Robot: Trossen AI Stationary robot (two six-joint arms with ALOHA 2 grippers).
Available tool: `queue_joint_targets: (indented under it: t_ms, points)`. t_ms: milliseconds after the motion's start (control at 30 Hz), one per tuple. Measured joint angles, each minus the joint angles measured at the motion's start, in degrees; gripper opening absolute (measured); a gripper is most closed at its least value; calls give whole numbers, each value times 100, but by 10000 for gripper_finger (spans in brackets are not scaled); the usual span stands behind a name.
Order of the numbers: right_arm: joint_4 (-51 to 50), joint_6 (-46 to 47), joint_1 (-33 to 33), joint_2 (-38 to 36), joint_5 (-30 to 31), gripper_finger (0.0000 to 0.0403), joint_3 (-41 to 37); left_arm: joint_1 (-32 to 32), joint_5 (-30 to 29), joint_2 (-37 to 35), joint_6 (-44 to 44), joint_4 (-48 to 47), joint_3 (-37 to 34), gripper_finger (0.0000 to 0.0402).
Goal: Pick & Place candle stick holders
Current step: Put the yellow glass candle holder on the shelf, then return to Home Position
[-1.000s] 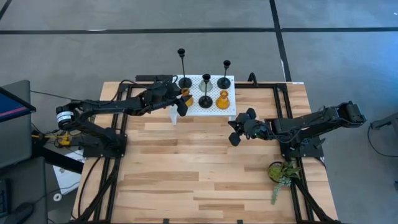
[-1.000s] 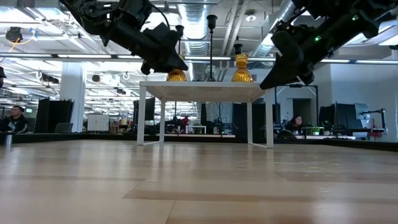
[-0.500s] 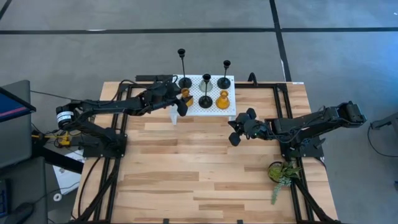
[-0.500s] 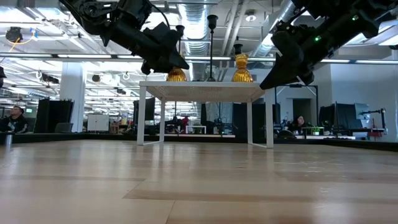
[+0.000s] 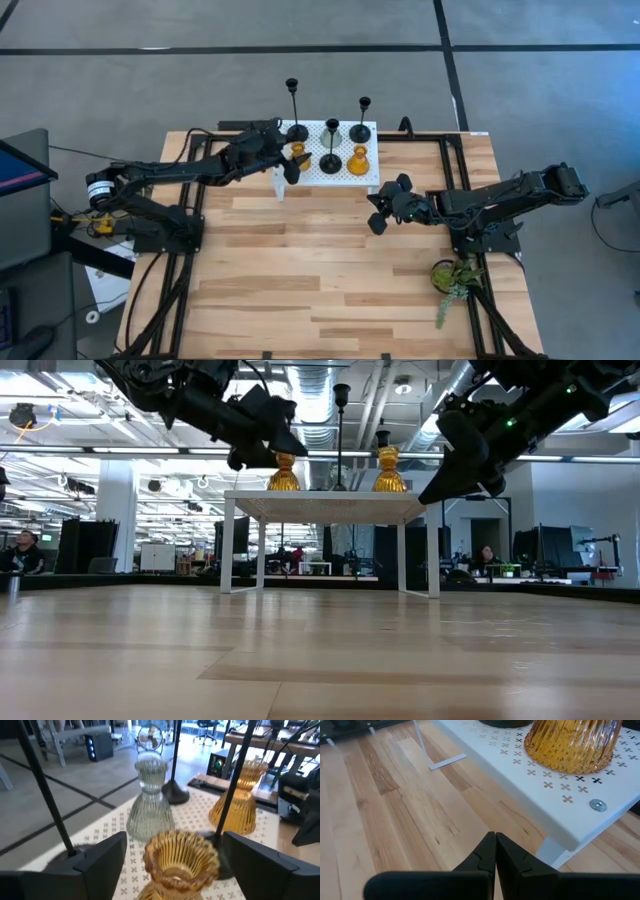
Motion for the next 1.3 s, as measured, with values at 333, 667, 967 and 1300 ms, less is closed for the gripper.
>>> queue_joint_targets:
  t_ms: [333, 667, 967, 1300]
  points:
    - [-103, 0, 0, -1, -1, 1, 0, -119, 210, -783, 37, -8, 0, 351]
    - [-123, -4, 4, 0, -16, 1, 0, -657, 392, -1541, 426, -540, -29, 311]
    - [-142, -564, 3, -33, -112, 1, 0, -763, 1348, -1826, 339, -611, -382, 134]
    - [-144, -1044, 52, -33, -191, 1, 0, -809, 1885, -1852, -180, -597, -873, 7]
